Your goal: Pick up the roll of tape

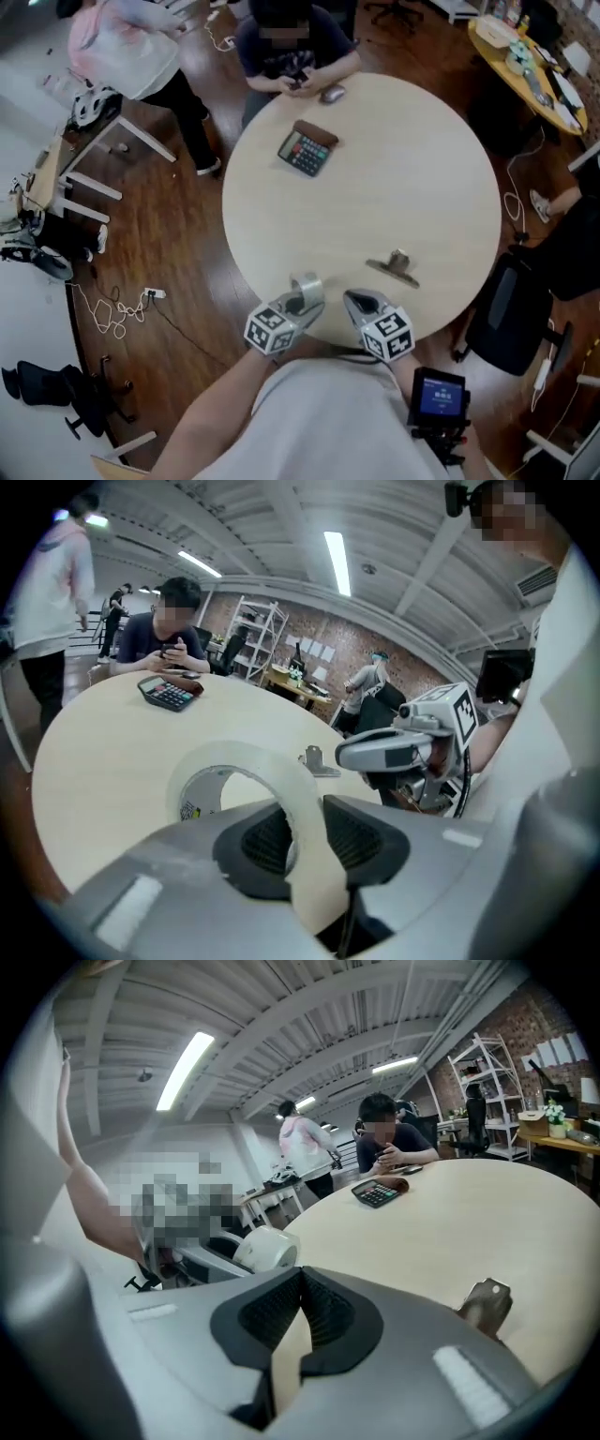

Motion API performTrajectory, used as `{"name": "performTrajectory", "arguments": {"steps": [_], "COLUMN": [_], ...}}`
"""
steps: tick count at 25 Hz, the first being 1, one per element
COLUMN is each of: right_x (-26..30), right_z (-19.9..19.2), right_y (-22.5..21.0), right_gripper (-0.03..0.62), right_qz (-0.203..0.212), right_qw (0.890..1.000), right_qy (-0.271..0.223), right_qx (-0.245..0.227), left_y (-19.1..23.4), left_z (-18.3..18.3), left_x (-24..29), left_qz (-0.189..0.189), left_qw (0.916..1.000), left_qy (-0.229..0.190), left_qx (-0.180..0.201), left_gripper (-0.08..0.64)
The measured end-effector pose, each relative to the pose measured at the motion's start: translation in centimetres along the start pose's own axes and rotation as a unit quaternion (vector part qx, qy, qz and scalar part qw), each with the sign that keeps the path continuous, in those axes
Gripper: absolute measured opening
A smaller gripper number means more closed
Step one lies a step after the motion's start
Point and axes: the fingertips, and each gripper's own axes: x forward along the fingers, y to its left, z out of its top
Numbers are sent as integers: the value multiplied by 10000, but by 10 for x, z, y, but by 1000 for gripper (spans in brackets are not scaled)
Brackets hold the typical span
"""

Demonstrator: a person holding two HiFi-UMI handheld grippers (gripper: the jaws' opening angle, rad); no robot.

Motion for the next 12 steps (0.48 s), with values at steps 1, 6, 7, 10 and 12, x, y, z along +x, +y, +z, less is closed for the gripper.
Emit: {"name": "performTrajectory", "arguments": {"steps": [1,6,7,10,12], "right_x": [3,2,-1,-7,-11], "right_z": [-2,5,7,10,13], "right_y": [8,86,98,134,155], "right_gripper": [8,8,8,8,8], "right_qz": [34,312,399,658,780], "right_qw": [10000,9991,9985,9955,9926], "right_qy": [-2,-278,-324,-488,-646], "right_qx": [-35,-72,-162,-480,-665], "left_y": [0,-32,-36,-43,-48], "left_z": [-3,-24,-27,-42,-51], "left_x": [-11,-87,-97,-121,-137], "left_qz": [8,-81,-63,45,135], "left_qw": [9998,9954,9940,9898,9866], "left_qy": [-199,-956,-1090,-1422,-1624], "left_qx": [-20,-56,-16,34,62], "left_gripper": [104,104,104,104,104]}}
